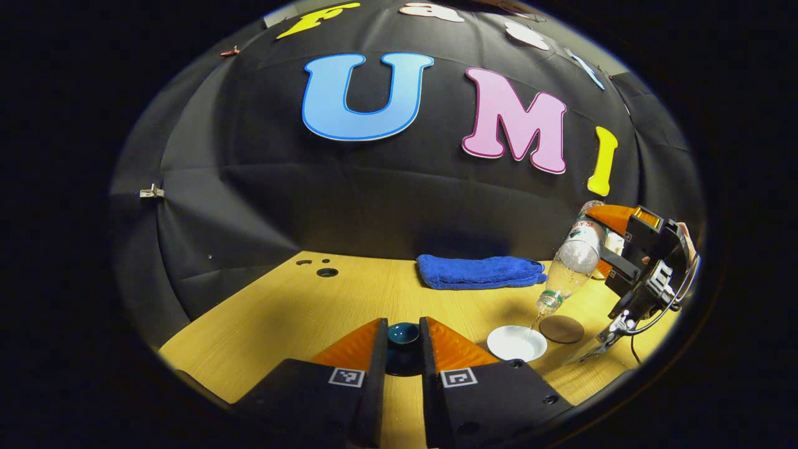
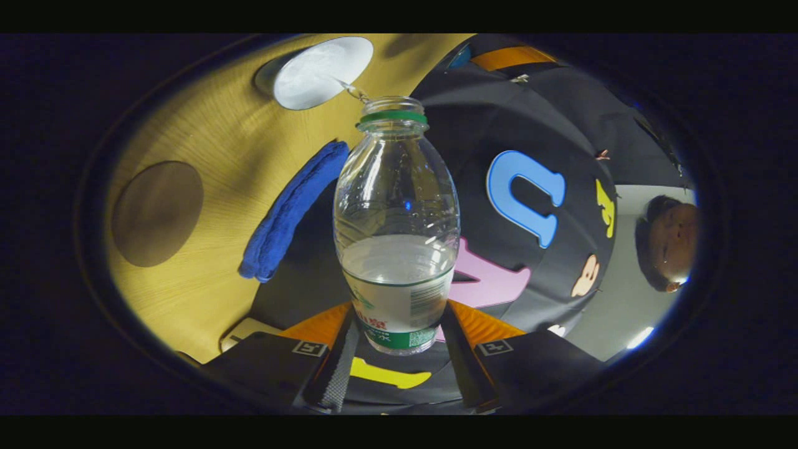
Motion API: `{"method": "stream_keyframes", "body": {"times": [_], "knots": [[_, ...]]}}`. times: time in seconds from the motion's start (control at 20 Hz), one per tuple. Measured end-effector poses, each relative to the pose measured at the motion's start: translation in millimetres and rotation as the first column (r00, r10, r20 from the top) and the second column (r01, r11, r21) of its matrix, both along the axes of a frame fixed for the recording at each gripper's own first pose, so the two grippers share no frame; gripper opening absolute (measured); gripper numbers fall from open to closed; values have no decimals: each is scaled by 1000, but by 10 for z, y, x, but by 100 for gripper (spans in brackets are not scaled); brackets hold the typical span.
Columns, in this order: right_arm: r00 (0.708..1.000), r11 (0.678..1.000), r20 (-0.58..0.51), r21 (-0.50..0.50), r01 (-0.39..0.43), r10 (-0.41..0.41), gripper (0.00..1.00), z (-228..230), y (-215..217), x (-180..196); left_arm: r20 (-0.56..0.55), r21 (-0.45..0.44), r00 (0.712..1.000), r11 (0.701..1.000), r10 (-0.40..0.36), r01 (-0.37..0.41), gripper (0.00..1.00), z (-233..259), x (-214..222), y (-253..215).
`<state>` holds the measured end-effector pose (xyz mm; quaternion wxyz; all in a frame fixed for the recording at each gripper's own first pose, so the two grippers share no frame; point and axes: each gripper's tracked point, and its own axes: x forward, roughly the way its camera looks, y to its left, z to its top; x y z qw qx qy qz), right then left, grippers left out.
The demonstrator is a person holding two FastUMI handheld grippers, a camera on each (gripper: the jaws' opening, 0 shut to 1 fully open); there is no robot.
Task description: Open the teacup lid with one hand, grasp the water bottle and pour water into the teacup with the other hand; after pouring, place the water bottle on the coaster and then close the teacup lid.
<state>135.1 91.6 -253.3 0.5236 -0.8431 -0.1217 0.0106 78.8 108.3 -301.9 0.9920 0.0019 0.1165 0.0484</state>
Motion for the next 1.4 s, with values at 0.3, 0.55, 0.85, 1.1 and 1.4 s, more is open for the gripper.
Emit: {"method": "stream_keyframes", "body": {"times": [0.3, 0.55, 0.85, 1.1, 1.4], "knots": [[990, 993, 82, -27, -112, 113, 72, 309, 234, -15, 11, 1, 1000, 1000, 12, -12, 30, 34, -18, 16], [991, 995, 83, -24, -101, 102, 71, 357, 187, 30, 25, 21, 1000, 1000, 9, -9, 27, 75, -30, 19], [986, 984, -164, 176, 25, 4, 72, -146, 31, 58, 26, 9, 999, 1000, 19, -19, 30, 78, -56, 14], [816, 664, -578, 615, 425, 13, 72, -984, -30, -214, 19, 8, 1000, 1000, 15, -15, 30, 61, -66, -60], [708, 114, -618, 775, 621, 342, 73, -1292, 389, -416, 11, 26, 1000, 999, -25, 25, 27, 59, 12, -291]]}}
